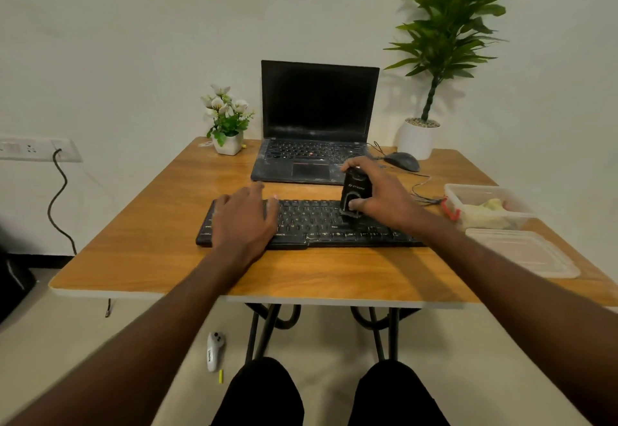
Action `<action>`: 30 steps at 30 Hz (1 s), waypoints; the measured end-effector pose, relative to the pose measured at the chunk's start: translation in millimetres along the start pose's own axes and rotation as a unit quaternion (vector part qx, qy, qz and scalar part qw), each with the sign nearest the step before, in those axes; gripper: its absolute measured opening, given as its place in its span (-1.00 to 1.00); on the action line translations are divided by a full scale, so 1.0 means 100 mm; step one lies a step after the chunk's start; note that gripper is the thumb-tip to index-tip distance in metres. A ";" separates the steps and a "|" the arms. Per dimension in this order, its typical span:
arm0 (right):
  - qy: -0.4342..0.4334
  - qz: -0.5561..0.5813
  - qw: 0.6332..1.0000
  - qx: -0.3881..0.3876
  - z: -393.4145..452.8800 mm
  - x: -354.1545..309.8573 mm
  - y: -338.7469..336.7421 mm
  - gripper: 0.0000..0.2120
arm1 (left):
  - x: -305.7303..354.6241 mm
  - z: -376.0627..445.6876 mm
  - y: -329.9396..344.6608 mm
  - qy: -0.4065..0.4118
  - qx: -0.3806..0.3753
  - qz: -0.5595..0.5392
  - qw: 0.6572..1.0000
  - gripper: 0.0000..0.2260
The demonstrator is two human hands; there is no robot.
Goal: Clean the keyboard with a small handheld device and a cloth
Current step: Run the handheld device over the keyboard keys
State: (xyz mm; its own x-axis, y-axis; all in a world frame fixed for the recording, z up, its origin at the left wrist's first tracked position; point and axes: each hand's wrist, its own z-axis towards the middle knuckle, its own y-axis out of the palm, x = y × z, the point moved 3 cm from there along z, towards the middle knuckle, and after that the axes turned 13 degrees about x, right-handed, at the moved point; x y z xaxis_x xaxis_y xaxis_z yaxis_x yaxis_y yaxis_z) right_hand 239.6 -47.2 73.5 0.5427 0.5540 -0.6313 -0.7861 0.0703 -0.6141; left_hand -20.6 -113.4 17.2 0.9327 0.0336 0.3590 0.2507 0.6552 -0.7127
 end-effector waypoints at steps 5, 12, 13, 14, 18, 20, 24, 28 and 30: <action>-0.014 -0.037 0.999 -0.027 0.03 -0.05 0.13 -0.36 | 0.67 -0.17 0.41 0.046 -0.033 -0.022 0.998 -0.48; 0.031 -0.096 0.988 -0.120 -0.05 -0.05 -0.16 -0.34 | 0.65 -0.16 0.51 0.029 -0.041 0.009 0.999 -0.54; 0.033 -0.111 0.989 -0.094 -0.06 -0.02 -0.19 -0.33 | 0.65 -0.16 0.50 0.032 -0.040 0.009 0.999 -0.55; 0.036 -0.112 0.991 -0.055 -0.09 0.01 -0.21 -0.32 | 0.65 -0.17 0.50 0.034 -0.038 0.008 0.999 -0.55; 0.089 -0.017 0.988 0.123 -0.27 0.15 -0.25 -0.26 | 0.65 -0.17 0.48 0.037 -0.037 -0.001 0.999 -0.59; 0.117 0.025 0.975 0.189 -0.32 0.20 -0.28 -0.29 | 0.66 -0.17 0.48 0.039 -0.037 -0.006 0.999 -0.60; 0.101 0.057 0.971 0.208 -0.27 0.17 -0.26 -0.28 | 0.67 -0.17 0.47 0.044 -0.027 -0.014 0.999 -0.56; 0.044 0.033 0.988 0.142 -0.30 0.14 -0.18 -0.27 | 0.73 -0.18 0.45 0.116 -0.010 -0.056 0.992 -0.57; 0.027 0.012 0.993 0.113 -0.33 0.18 -0.12 -0.31 | 0.75 -0.19 0.46 0.144 -0.023 -0.068 0.987 -0.61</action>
State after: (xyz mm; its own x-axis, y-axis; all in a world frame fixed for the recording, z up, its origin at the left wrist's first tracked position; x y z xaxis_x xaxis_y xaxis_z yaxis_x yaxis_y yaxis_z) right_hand 268.5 -65.3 53.5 0.5328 0.5138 -0.6724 -0.8422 0.2449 -0.4803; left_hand 65.6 -95.4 -0.1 0.9231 -0.2721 0.2716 0.3836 0.6043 -0.6983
